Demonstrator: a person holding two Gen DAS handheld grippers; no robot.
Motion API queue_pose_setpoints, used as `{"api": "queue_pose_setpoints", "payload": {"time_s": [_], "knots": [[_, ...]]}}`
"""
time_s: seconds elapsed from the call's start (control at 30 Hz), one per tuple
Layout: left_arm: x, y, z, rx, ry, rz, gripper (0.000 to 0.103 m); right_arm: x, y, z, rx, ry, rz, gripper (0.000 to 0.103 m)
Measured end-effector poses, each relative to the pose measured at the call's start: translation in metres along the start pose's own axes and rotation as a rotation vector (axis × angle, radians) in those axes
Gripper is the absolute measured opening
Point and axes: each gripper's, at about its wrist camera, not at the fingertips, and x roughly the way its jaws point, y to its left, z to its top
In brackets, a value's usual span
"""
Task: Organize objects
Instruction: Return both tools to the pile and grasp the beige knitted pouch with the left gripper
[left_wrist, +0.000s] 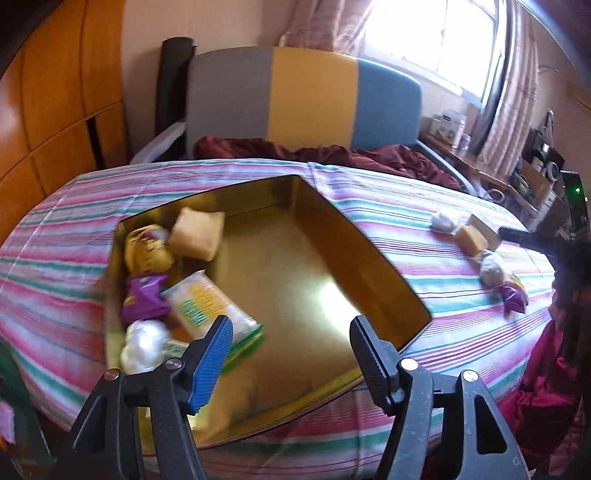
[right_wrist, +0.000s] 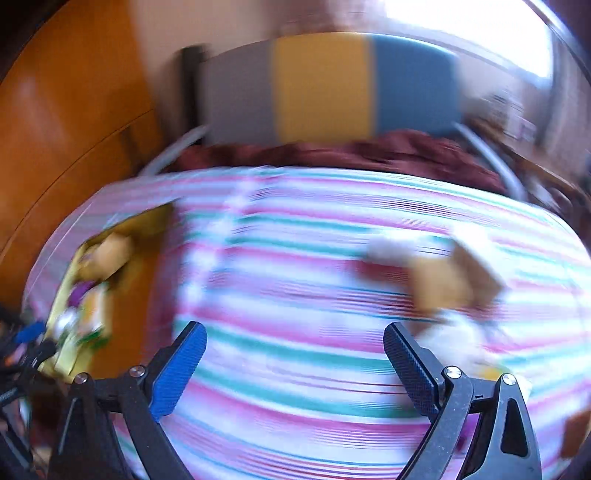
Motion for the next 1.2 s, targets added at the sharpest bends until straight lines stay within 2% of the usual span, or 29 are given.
{"api": "queue_pose_setpoints", "payload": {"time_s": [0.07, 0.2, 0.3, 0.37, 0.63, 0.8, 1.1, 1.2], "knots": [[0.004, -0.013, 0.005, 0.02, 0.005, -0.035, 0.067, -0.011, -0.045, 0.001, 0.119, -0.04, -0.08, 0.101], [0.014, -0.047, 0.013, 0.104, 0.027, -0.075, 0.063, -0.026, -0.122, -0.009, 0.368, -0.097, -0.185, 0.102], [0.023, -0.072, 0.015, 0.151, 0.053, -0.124, 0.063, -0.027, -0.166, -0.024, 0.574, -0.103, -0.181, 0.102], [0.031, -0.092, 0.016, 0.188, 0.074, -0.158, 0.063, -0.029, -0.182, -0.029, 0.678, -0.116, -0.145, 0.102], [0.062, -0.16, 0.019, 0.291, 0.158, -0.308, 0.063, -0.029, -0.188, -0.031, 0.725, -0.114, -0.107, 0.103], [0.082, -0.191, 0.026, 0.286, 0.202, -0.382, 0.063, -0.025, -0.194, -0.038, 0.756, -0.097, -0.07, 0.103], [0.116, -0.25, 0.053, 0.299, 0.212, -0.464, 0.063, -0.035, -0.207, -0.045, 0.833, -0.161, -0.037, 0.103], [0.133, -0.269, 0.063, 0.278, 0.234, -0.497, 0.063, -0.031, -0.211, -0.046, 0.856, -0.152, -0.017, 0.103]]}}
